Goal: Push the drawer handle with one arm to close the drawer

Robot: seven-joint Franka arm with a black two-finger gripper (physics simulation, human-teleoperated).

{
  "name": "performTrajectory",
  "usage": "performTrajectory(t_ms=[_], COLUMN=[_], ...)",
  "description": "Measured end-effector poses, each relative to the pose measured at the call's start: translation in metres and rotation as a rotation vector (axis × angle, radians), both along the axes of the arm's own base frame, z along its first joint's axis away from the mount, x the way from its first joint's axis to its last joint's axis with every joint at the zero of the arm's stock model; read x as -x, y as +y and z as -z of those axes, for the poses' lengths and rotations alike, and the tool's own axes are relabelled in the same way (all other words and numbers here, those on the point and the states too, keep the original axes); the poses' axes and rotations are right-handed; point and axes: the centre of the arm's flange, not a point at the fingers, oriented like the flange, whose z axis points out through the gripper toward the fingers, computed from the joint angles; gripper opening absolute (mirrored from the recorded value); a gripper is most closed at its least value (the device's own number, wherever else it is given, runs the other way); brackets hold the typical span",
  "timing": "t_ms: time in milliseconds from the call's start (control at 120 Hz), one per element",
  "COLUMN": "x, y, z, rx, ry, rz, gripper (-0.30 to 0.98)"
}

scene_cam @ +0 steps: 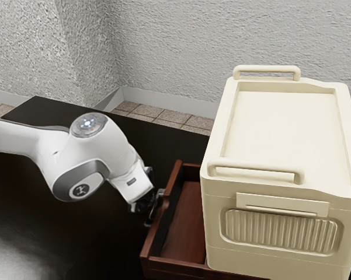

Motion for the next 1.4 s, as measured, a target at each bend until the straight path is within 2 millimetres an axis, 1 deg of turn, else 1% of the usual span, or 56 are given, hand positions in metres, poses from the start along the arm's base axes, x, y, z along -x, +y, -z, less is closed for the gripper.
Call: performTrajectory(t_ms=[167, 458, 675, 1092, 1400], x=[-0.004, -0.024, -0.034, -0.066, -0.066], y=[-0.017, -0.041, -0.063, -0.106, -0.115], z=[0.008, 0.008, 0.010, 0.015, 0.013], rx=[-0.005, 0.001, 0.006, 0.028, 0.047], ry=[0.009, -0.006, -0.011, -0.025, -0.038], rz=[0.028, 0.052, 0.080, 0.122, 0.124], gripper=[-0.10, -0.10, -0.10, -0.10, -0.10])
